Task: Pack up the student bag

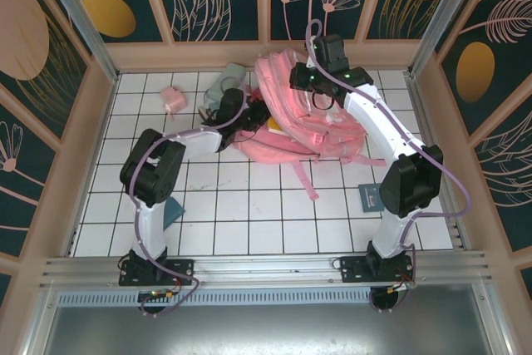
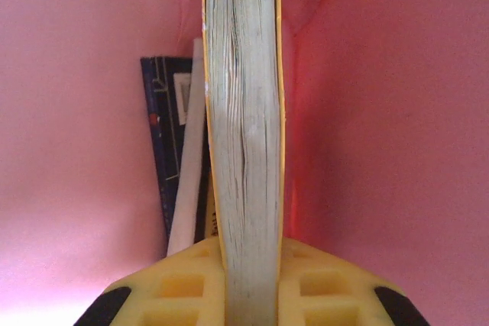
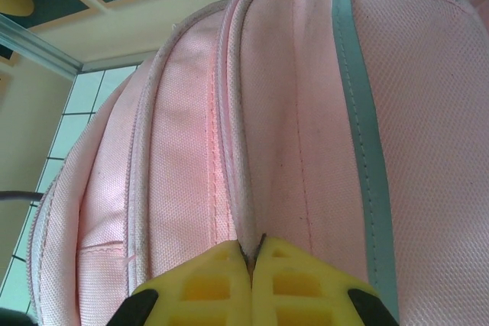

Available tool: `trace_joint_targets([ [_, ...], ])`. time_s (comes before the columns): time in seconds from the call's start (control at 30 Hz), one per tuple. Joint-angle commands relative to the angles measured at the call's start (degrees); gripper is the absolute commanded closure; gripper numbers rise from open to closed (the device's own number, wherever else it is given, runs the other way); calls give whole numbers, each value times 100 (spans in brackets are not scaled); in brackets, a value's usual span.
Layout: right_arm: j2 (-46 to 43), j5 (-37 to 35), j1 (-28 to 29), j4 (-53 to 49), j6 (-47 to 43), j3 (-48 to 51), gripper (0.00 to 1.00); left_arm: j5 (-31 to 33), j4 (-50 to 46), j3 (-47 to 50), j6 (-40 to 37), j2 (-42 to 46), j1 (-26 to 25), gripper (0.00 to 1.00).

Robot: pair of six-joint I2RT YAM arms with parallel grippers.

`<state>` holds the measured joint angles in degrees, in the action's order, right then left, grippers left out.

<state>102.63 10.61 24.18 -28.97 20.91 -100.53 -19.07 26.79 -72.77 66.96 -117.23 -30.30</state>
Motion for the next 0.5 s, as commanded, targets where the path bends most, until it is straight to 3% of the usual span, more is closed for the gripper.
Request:
trace_joint_targets([
  [0.0, -447, 204, -32, 735, 177, -43, 100, 332, 491, -484, 129, -333, -220, 100],
  [0.13, -463, 231, -61, 787, 199, 52, 100, 505, -163, -1114, -29, -753, -473, 99],
  [0.27, -464, 265, -98, 803, 236, 133, 100, 657, -781, -1273, -381, -670, -550, 68],
  [0.33, -472, 292, -106, 839, 252, 189, 100, 887, -1266, -1340, -644, -541, -551, 56],
  [0.47, -466, 327, -113, 917, 298, 287, 100, 1100, -2123, -1498, -1197, -450, -555, 51],
])
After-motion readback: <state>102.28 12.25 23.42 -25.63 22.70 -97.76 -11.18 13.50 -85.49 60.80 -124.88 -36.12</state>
